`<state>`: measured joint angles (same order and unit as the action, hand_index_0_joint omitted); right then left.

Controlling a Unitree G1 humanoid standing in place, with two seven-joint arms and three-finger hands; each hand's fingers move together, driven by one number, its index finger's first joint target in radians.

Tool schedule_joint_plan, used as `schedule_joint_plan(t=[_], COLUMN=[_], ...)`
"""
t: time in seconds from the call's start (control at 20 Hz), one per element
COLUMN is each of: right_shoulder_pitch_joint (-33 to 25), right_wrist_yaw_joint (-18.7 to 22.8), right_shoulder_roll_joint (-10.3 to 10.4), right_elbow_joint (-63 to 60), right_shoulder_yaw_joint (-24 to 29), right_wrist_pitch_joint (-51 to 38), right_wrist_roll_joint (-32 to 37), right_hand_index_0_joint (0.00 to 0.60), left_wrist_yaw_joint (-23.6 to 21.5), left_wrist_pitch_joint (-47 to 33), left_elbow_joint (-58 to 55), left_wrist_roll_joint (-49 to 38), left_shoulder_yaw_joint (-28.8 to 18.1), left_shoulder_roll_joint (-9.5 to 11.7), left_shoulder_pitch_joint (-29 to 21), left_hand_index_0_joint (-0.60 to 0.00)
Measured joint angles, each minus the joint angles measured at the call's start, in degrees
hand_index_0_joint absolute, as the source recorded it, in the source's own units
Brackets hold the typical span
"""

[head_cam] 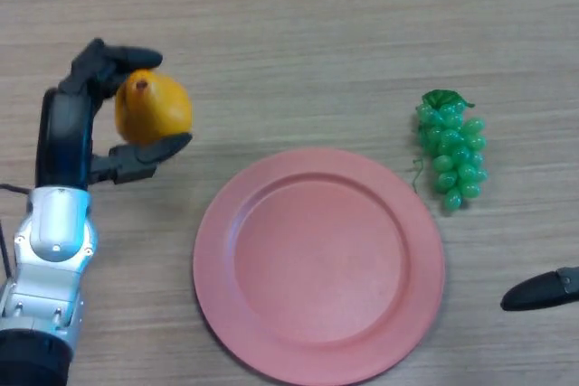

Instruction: Pick up the yellow pear and place it on the plate

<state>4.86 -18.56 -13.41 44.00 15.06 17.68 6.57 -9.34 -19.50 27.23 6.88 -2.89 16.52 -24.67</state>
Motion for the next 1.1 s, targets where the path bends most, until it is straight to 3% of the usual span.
schedule_joint_plan(t=[0.1, 0.2, 0.35, 0.45, 0.6, 0.75, 1.0, 1.1], right_shoulder_pitch_joint=[-0.1, -0.3, -0.3, 0.1, 0.1, 0.2, 0.7, 0.8], right_wrist_yaw_joint=[0.2, 0.6, 0.9, 1.4, 1.7, 1.7, 2.1, 2.1], right_shoulder_roll_joint=[0.0, 0.0, 0.0, 0.0, 0.0, 0.0, 0.0, 0.0], right_elbow_joint=[0.0, -0.2, -0.6, -0.8, -1.1, -1.4, -2.2, -2.2], right_shoulder_yaw_joint=[0.1, 0.0, -0.2, -0.2, -0.2, -0.2, 0.1, 0.1], right_wrist_pitch_joint=[0.3, 0.3, 0.3, 0.3, 0.3, -0.3, -1.1, -1.1], right_wrist_roll_joint=[0.0, 0.3, 0.8, 0.8, 0.8, 0.8, 0.8, 0.8], right_hand_index_0_joint=[0.0, 0.0, 0.0, 0.0, 0.0, 0.0, 0.0, 0.0], left_wrist_yaw_joint=[4.0, 8.3, 10.0, 9.8, 5.2, 5.2, 5.2, 5.2], left_wrist_pitch_joint=[8.0, 13.6, 14.3, 14.8, 14.8, 14.7, 14.6, 14.6], left_elbow_joint=[-11.8, -20.1, -25.7, -26.0, -20.3, -17.8, -15.0, -15.0], left_wrist_roll_joint=[-1.7, -1.1, 0.0, 1.4, 0.8, 0.9, -0.3, -3.4], left_shoulder_yaw_joint=[0.3, 4.6, 15.9, 19.5, 22.7, 26.7, 27.0, 27.0], left_shoulder_roll_joint=[-2.0, -4.3, -6.5, -6.4, -5.9, -5.5, -5.7, -5.6], left_shoulder_pitch_joint=[4.4, 8.3, 13.2, 14.4, 14.8, 15.5, 14.8, 14.8], left_hand_index_0_joint=[-0.6, -0.6, -0.6, -0.6, -0.6, -0.6, -0.6, -0.4])
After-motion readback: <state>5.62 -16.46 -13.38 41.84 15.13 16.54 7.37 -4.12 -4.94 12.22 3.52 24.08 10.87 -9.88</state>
